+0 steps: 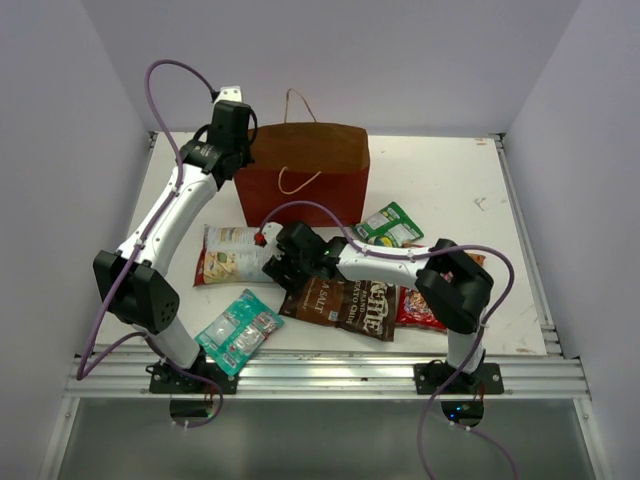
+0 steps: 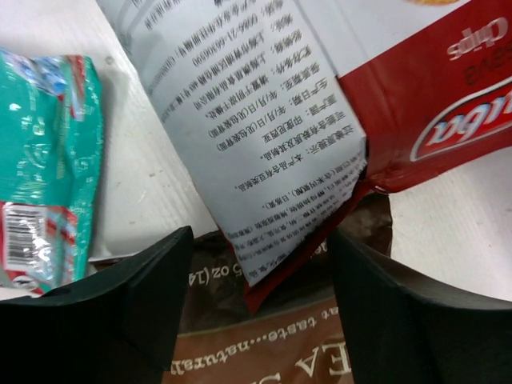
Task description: Place the snacks into the paper bag
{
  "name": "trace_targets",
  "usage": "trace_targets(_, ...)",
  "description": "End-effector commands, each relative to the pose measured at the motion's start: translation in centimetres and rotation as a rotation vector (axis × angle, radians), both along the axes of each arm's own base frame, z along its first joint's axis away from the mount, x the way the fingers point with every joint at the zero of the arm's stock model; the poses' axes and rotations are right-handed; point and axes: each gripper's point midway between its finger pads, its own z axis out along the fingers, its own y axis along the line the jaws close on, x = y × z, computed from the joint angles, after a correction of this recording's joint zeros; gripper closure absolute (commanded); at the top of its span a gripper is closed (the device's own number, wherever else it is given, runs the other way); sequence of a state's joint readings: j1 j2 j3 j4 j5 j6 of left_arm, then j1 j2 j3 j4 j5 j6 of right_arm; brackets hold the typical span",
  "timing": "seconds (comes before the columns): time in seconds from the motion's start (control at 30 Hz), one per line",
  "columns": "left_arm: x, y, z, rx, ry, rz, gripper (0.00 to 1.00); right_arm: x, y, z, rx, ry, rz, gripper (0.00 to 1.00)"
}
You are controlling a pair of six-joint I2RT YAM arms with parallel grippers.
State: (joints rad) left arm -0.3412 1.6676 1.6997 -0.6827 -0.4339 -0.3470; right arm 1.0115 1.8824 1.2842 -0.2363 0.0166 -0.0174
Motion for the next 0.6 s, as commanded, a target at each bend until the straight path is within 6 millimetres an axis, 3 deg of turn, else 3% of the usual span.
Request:
trace_targets(0.0, -1.1, 0.3, 0.3, 0.012, 0.02, -0.02, 1.0, 1.0, 1.1, -0.9, 0.016, -0.012, -0.017, 0.31)
trace_targets(0.07, -1.2, 0.3, 0.3, 0.014, 0.018, -0.018, 1.0, 1.0, 1.0, -1.6, 0.001, -0.003, -0.018, 0.31)
trace_targets(0.13, -1.2, 0.4, 0.3, 0.017, 0.017, -0.016, 1.0, 1.1, 0.9, -1.9, -0.005, 0.001, -0.021, 0.4)
trace_targets(0.23, -1.1, 0.3, 0.2, 0.016, 0.017, -0.02, 1.0, 1.1, 0.8, -2.0, -0.01, 0.0, -0.02, 0.87)
trace_targets(0.27, -1.0, 0.2, 0.2, 0.013, 0.016, -0.023, 1.0, 1.2, 0.7, -2.0, -0.014, -0.002, -0.022, 0.96)
trace_targets(0.37, -0.7, 0.0, 0.2, 0.009, 0.016, -0.028, 1.0, 1.4, 0.0, -0.9, -0.038, -0.035, -0.023, 1.0)
trace_targets(0.4, -0.7, 0.0, 0.1, 0.01, 0.017, -0.027, 1.0, 1.5, -0.2, -0.2, -0.038, -0.046, -0.021, 1.0)
trace_targets(0.5, -0.6, 0.0, -0.1, 0.011, 0.02, -0.027, 1.0, 0.9, -1.2, 5.1, -0.018, -0.086, -0.005, 1.0)
trace_targets(0.57, -0.5, 0.0, -0.2, 0.013, 0.023, -0.026, 1.0, 0.0, -2.4, 10.8, 0.024, -0.109, 0.008, 1.0)
